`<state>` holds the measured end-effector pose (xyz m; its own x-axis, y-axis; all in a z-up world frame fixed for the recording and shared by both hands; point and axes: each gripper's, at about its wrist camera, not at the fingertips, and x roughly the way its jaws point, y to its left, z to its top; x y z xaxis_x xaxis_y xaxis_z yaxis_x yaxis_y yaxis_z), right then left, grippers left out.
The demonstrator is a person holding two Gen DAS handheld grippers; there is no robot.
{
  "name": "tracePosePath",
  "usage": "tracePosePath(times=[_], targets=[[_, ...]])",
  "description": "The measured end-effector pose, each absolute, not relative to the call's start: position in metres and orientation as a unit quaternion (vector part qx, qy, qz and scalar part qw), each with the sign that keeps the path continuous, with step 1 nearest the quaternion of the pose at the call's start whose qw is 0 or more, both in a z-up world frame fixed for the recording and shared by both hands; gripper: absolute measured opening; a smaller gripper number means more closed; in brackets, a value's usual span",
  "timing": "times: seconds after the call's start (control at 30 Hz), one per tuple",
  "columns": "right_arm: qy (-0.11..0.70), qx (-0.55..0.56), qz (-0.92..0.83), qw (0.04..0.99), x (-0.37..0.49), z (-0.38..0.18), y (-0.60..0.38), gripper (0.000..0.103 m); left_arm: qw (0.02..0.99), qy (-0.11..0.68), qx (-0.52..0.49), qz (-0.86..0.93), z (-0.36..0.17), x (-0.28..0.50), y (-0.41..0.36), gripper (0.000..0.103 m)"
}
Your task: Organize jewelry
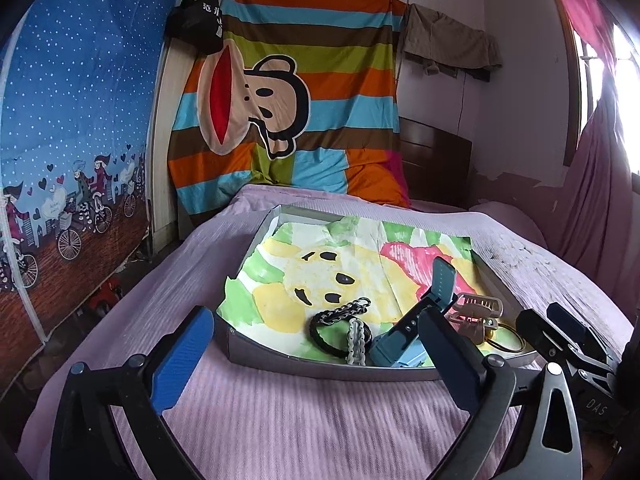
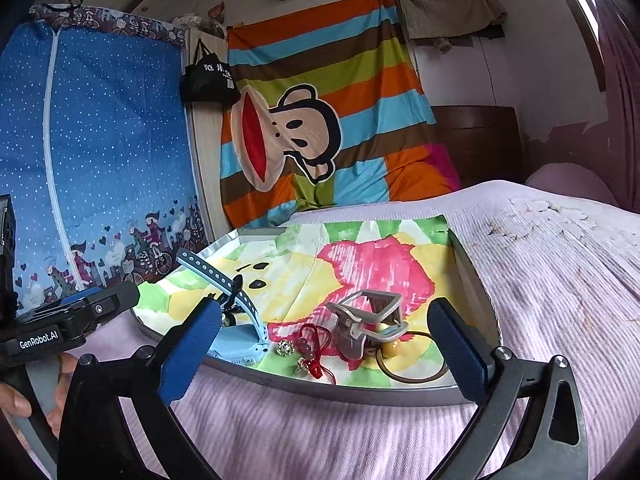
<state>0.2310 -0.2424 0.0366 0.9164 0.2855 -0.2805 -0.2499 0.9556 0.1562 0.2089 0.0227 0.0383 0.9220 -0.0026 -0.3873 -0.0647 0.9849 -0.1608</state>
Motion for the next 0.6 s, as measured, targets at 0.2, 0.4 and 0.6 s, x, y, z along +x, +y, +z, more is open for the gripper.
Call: tracePosePath(times=[0.2,0.4,0.6], targets=[[0.145,0.060,0.137,0.978,0.222,0.038,-0.245,0.101,0.979,0.186,-0.080,0.021,0.041,0.202,0.020,0.103],[0.144,0.060,0.133,0.979,0.212,0.041,-0.248,0.102,0.981,0.178,-0.080,0.023,0.044,0.191,0.018,0.103],[0.141,0.053,0.132,0.980,0.201,0.046,-0.249,0.102,0.982,0.170,-0.078,0.026,0.047,0.177,0.016,0.103]])
